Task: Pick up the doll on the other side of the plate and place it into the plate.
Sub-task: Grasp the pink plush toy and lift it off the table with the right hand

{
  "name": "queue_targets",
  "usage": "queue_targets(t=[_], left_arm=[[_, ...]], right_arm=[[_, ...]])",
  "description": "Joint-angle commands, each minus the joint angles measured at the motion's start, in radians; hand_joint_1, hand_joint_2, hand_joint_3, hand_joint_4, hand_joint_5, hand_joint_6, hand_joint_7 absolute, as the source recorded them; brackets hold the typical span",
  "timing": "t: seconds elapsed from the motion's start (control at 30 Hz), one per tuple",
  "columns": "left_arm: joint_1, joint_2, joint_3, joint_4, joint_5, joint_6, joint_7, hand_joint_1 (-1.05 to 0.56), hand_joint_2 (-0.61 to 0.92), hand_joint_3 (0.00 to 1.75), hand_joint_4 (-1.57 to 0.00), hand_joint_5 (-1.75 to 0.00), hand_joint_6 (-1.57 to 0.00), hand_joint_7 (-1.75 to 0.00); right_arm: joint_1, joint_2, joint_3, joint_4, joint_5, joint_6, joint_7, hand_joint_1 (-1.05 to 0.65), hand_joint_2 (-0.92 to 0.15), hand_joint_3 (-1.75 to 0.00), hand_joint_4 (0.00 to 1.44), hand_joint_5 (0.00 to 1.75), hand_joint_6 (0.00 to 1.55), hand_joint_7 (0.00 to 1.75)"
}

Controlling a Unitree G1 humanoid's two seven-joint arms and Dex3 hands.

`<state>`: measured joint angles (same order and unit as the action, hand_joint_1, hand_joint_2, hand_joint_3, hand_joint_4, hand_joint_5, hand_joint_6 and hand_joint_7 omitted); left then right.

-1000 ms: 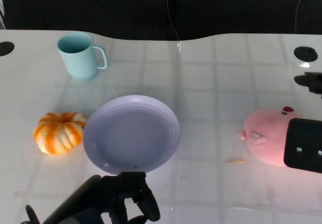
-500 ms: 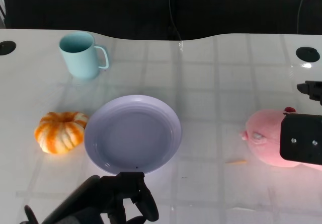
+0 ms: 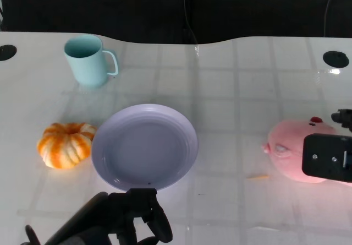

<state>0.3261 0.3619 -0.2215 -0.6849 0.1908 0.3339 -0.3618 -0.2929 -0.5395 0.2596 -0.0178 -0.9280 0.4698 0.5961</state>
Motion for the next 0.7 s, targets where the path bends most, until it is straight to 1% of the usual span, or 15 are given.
queue_targets(t=[0.03, 0.17, 0.3, 0.4, 0.5, 0.57, 0.6, 0.67, 0.7], left_arm=[[-0.001, 0.016, 0.011, -0.022, -0.001, 0.01, -0.009, -0.15, 0.74, 0.77, -0.61, -1.69, -0.63, -1.27], [0.002, 0.018, 0.012, -0.023, -0.002, 0.006, -0.009, -0.15, 0.74, 0.76, -0.61, -1.68, -0.63, -1.27], [0.003, 0.022, 0.014, -0.03, 0.0, 0.01, -0.01, -0.16, 0.75, 0.75, -0.61, -1.69, -0.63, -1.27], [0.006, 0.026, 0.014, -0.032, 0.003, 0.01, -0.009, -0.15, 0.75, 0.75, -0.61, -1.69, -0.63, -1.27], [0.006, 0.029, 0.012, -0.038, 0.008, 0.017, -0.008, -0.15, 0.74, 0.75, -0.62, -1.7, -0.63, -1.27], [0.005, 0.03, 0.011, -0.04, 0.009, 0.02, -0.007, -0.15, 0.74, 0.76, -0.61, -1.7, -0.63, -1.28], [0.006, 0.029, 0.01, -0.041, 0.009, 0.02, -0.006, -0.15, 0.74, 0.77, -0.61, -1.7, -0.63, -1.28], [0.007, 0.027, 0.005, -0.045, 0.012, 0.025, -0.004, -0.14, 0.73, 0.77, -0.62, -1.7, -0.63, -1.28], [0.007, 0.027, 0.003, -0.047, 0.014, 0.028, -0.003, -0.15, 0.73, 0.78, -0.62, -1.7, -0.63, -1.28]], right_arm=[[-0.046, 0.009, 0.012, 0.084, 0.023, -0.009, -0.032, -0.46, -0.85, -0.01, 0.26, 0.09, 0.33, 0.02], [-0.084, 0.024, 0.022, 0.195, 0.057, -0.027, -0.069, -0.43, -0.87, -0.01, 0.3, 0.08, 0.35, 0.02], [-0.132, 0.045, 0.03, 0.349, 0.108, -0.051, -0.125, -0.42, -0.88, -0.01, 0.33, 0.08, 0.36, 0.01], [-0.17, 0.054, 0.053, 0.459, 0.126, -0.075, -0.162, -0.42, -0.9, -0.01, 0.35, 0.07, 0.36, 0.01], [-0.213, 0.066, 0.079, 0.57, 0.135, -0.111, -0.216, -0.42, -0.91, -0.01, 0.4, 0.08, 0.38, 0.01], [-0.239, 0.076, 0.083, 0.636, 0.15, -0.138, -0.258, -0.41, -0.92, -0.02, 0.44, 0.09, 0.39, 0.01], [-0.255, 0.083, 0.087, 0.682, 0.153, -0.16, -0.299, -0.4, -0.92, -0.03, 0.51, 0.11, 0.45, 0.04], [-0.279, 0.096, 0.103, 0.772, 0.146, -0.207, -0.412, -0.41, -0.92, -0.03, 0.69, 0.11, 0.59, 0.04], [-0.29, 0.105, 0.111, 0.816, 0.142, -0.224, -0.472, -0.4, -0.92, -0.04, 0.81, 0.14, 0.69, 0.06]])
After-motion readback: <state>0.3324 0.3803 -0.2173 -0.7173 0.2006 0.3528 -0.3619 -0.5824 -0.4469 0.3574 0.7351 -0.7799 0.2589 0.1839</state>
